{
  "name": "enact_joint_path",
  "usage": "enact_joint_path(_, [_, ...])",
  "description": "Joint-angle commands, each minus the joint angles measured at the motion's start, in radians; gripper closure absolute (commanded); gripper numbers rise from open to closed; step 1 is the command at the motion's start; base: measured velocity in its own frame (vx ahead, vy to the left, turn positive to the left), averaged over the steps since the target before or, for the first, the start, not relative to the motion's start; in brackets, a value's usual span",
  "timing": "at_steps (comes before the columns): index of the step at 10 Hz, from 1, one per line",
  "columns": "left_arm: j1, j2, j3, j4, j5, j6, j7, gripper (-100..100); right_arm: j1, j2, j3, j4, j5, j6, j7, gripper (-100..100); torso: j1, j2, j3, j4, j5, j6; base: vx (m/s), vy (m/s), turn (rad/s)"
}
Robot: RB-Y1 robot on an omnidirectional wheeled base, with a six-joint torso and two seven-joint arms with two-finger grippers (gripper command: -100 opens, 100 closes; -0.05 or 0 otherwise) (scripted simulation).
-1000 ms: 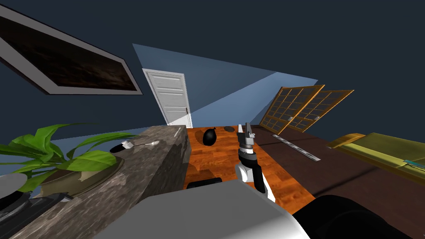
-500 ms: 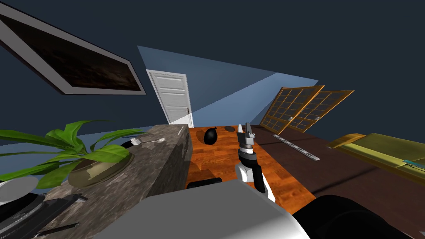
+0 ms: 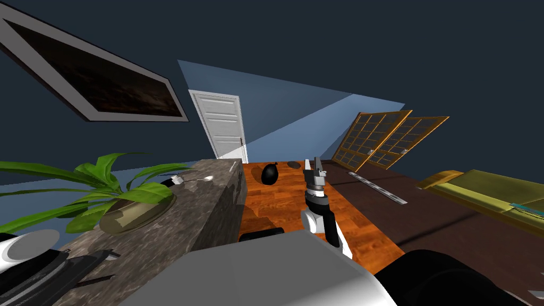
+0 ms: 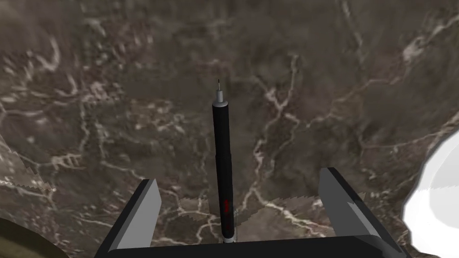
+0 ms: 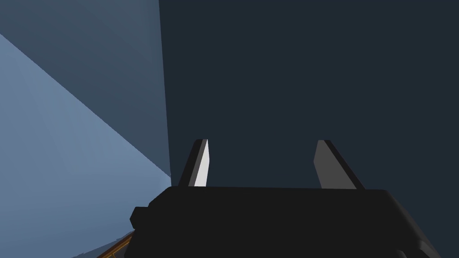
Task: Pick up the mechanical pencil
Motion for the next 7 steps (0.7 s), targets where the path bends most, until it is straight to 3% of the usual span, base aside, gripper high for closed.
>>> enact_joint_path(1, [-0.002,-0.023,-0.013,0.01,-0.011,-0.03,0.002,-100,0.0,0.0,0.0,0.0,0.0,0.0,0.0,0,0.0,0.0,0.0,0.0,0.0,0.0,-0.053,0.035,-0.021])
enact_joint_path(2, [-0.002,-0.015,-0.009,0.004,-0.008,-0.017,0.003,-100,0.0,0.0,0.0,0.0,0.0,0.0,0.0,0,0.0,0.001,0.0,0.0,0.0,0.0,-0.023,0.014,-0.005])
enact_joint_path(3, [-0.002,-0.017,-0.01,0.004,-0.009,-0.021,0.003,100,0.0,0.0,0.0,0.0,0.0,0.0,0.0,0,-0.001,-0.001,0.0,0.0,0.0,0.0,0.0,0.0,0.0])
enact_joint_path(7, [-0.003,-0.015,-0.008,0.002,-0.008,-0.021,0.003,100,0.0,0.0,0.0,0.0,0.0,0.0,0.0,0,0.002,-0.002,-0.002,-0.001,0.003,-0.001,0.001,0.001,-0.006])
